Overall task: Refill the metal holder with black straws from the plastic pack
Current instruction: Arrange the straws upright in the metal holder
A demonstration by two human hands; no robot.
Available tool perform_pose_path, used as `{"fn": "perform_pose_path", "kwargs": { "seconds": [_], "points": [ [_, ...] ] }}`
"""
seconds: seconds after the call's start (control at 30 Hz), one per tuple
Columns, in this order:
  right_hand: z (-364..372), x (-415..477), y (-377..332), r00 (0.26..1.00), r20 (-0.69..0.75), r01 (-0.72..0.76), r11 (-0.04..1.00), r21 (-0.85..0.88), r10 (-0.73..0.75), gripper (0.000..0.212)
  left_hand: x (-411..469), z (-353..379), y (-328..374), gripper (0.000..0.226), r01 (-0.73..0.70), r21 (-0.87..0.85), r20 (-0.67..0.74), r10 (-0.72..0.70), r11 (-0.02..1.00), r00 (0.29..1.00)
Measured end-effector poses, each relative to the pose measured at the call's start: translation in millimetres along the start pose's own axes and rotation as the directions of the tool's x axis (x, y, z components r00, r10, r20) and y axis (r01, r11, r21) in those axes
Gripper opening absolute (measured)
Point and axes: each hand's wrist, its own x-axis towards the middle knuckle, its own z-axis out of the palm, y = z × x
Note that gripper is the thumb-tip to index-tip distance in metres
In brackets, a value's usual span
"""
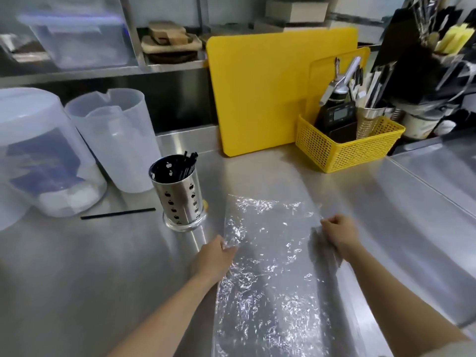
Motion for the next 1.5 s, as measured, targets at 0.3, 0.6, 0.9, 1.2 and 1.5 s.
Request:
{"fn": "perform_pose_path", "kwargs": {
  "seconds": [0.3,0.6,0.9,1.2,1.5],
  "points": [
    [3.3,1.4,-80.6,0.970,0.035,0.242,0.970,-0.021,-0.241,0.027,-4.7,-66.0,-15.7,0.018,0.011,0.030,-0.221,-0.004,0.999,0.975],
    [96.4,-79.2,-156.2,0.830,0.341,0.400,0.897,0.189,-0.442,0.082,0.9,-132.5,-63.7,0.022,0.080,0.006,-0.387,-0.072,0.997,0.919],
    [193.1,-114.8,-183.5,0.711,0.380,0.412,0.788,0.458,-0.592,0.108,31.4,-159.8,-101.1,0.031,0.017,0.200,-0.411,0.068,0.980,0.909],
    [222.6,-104.4,-170.1,0.747,0.288,0.421,0.762,0.491,-0.598,0.096,87.7,-179.8,-133.0,0.040,-0.096,0.440,-0.336,0.262,0.893,0.905],
    [231.0,-99.5,-161.9,0.766,0.240,0.432,0.755,0.493,-0.596,0.092,123.7,-189.9,-155.6,0.013,-0.176,0.468,-0.301,0.344,0.866,0.889]
  ]
}}
